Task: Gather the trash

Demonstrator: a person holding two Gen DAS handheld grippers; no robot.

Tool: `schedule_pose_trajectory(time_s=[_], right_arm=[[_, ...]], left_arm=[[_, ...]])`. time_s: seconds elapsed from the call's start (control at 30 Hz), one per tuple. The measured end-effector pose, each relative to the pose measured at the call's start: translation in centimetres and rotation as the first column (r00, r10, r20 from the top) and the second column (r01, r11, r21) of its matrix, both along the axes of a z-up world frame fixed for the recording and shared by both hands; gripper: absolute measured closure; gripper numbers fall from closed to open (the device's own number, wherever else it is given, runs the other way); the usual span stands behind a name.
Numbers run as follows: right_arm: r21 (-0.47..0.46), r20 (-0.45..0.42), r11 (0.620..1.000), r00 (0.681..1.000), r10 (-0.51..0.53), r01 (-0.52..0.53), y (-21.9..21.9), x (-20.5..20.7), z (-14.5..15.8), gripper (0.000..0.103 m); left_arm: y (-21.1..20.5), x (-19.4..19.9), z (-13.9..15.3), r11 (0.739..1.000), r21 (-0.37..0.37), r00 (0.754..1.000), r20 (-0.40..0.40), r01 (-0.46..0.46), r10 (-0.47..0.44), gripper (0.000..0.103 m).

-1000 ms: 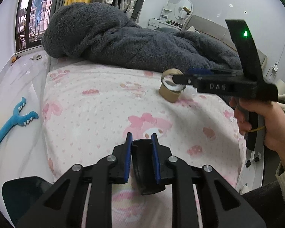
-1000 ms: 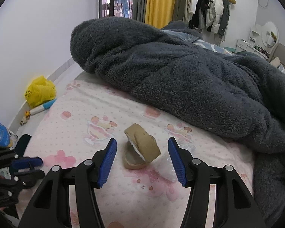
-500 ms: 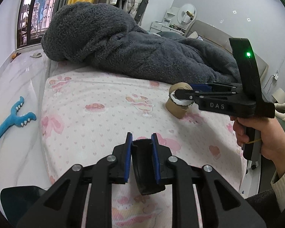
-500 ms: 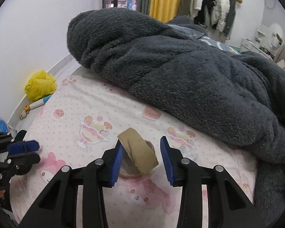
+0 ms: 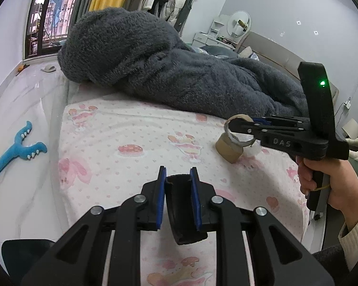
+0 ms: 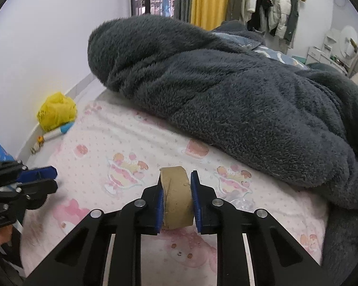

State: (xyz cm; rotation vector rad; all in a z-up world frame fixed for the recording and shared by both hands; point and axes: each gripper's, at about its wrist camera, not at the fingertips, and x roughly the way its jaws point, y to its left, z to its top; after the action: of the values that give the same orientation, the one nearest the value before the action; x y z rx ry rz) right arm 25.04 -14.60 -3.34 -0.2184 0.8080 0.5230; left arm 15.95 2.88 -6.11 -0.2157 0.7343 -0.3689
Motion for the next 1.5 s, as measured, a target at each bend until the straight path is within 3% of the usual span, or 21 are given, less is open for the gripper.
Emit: schedule_pose_trajectory(time_s=[0.17, 0.4, 1.0, 1.5], right_arm=[[0.091, -0.019, 0.995, 0.999, -0.032, 0.033, -0.4, -0.2, 1.1, 0.083], [0.135, -0.024, 0.991, 1.0, -0.018, 0.021, 1.2, -1.0, 1.8, 0.083], [0.18, -0.05, 0.981, 0.995, 0.081, -0.071, 7.6, -4.5, 1.5, 0.083], [0.213, -0.076, 0.961, 0.978, 0.196, -0.177, 15.1, -9.0, 1.2, 0.083]], left_arm=[[1.3, -0.6, 0.4, 1.0, 0.005, 1.0, 0.004, -0.026, 0.026, 0.082], [3.3, -1.6, 0.9, 0.998, 0.013, 0.998, 0.011, -0.062, 0.062, 0.082], [8.9, -5.4, 1.3, 0.987, 0.052, 0.988, 0.008, -0.153, 0.153, 0.082], [13.8, -8.8, -0.7, 0.969, 0.107, 0.97, -0.066, -0.225, 0.232, 0.082]])
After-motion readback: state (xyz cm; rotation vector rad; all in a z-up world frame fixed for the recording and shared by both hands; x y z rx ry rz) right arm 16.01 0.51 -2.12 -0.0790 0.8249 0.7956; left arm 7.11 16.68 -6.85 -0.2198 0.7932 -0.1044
